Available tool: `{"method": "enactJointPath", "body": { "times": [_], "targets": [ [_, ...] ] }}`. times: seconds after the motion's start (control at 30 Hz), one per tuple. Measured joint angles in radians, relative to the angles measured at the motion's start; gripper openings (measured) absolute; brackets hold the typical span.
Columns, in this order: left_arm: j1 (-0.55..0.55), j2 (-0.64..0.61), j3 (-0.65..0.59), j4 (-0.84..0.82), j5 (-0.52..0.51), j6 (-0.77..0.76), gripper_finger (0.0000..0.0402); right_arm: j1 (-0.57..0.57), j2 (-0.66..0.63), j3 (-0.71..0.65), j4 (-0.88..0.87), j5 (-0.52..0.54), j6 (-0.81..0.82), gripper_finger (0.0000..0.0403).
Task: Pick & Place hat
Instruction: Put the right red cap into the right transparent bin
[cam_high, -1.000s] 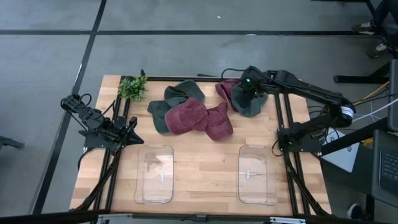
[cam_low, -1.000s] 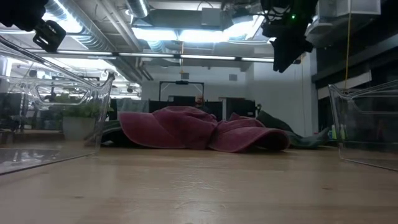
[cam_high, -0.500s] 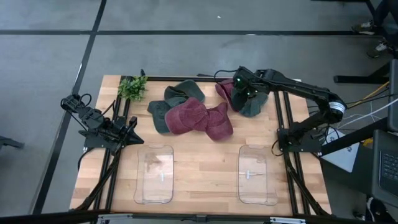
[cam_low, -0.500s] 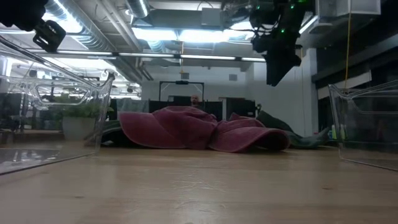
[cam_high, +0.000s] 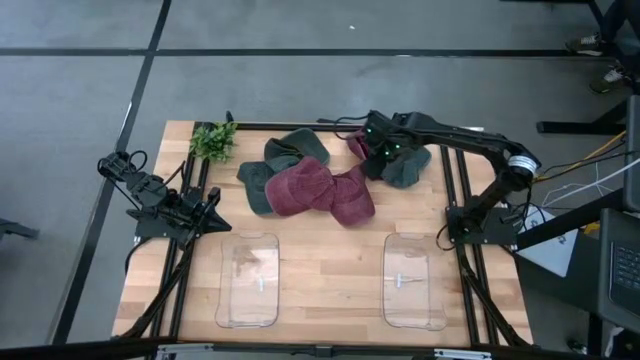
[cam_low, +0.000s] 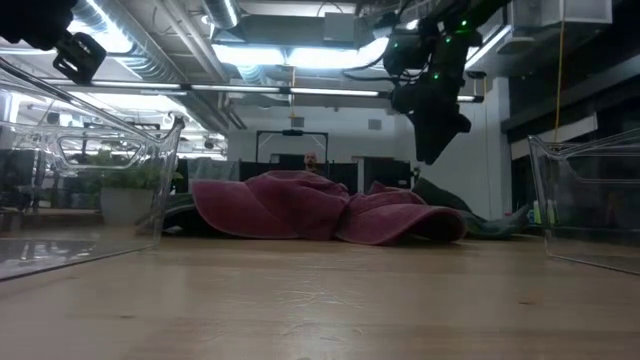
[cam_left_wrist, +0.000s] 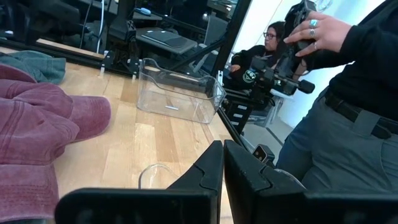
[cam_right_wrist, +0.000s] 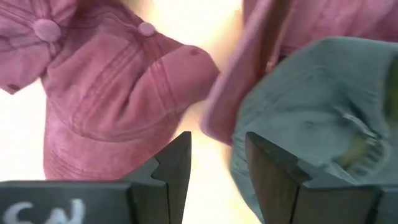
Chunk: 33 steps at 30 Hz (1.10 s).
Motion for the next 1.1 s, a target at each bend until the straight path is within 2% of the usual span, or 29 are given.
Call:
{"method": "enactJointPath", "body": {
  "times": [0.33, 0.67, 0.83, 1.1],
  "targets": [
    [0.000, 0.000, 0.000, 0.000, 0.000, 0.000, 0.0012, 0.000, 0.075, 0.000, 0.072, -0.011, -0.004, 0.0152],
    [0.000, 0.000, 0.000, 0.000, 0.000, 0.000, 0.0013, 0.000, 0.118, 0.000, 0.120, 0.021, -0.004, 0.0152],
    [0.000, 0.000, 0.000, 0.000, 0.000, 0.000, 0.0009, -0.007, 0.147, 0.000, 0.124, 0.101, -0.004, 0.0152],
    [0.000, 0.000, 0.000, 0.000, 0.000, 0.000, 0.0013, -0.019, 0.162, 0.000, 0.144, 0.094, -0.015, 0.0152]
  ]
}}
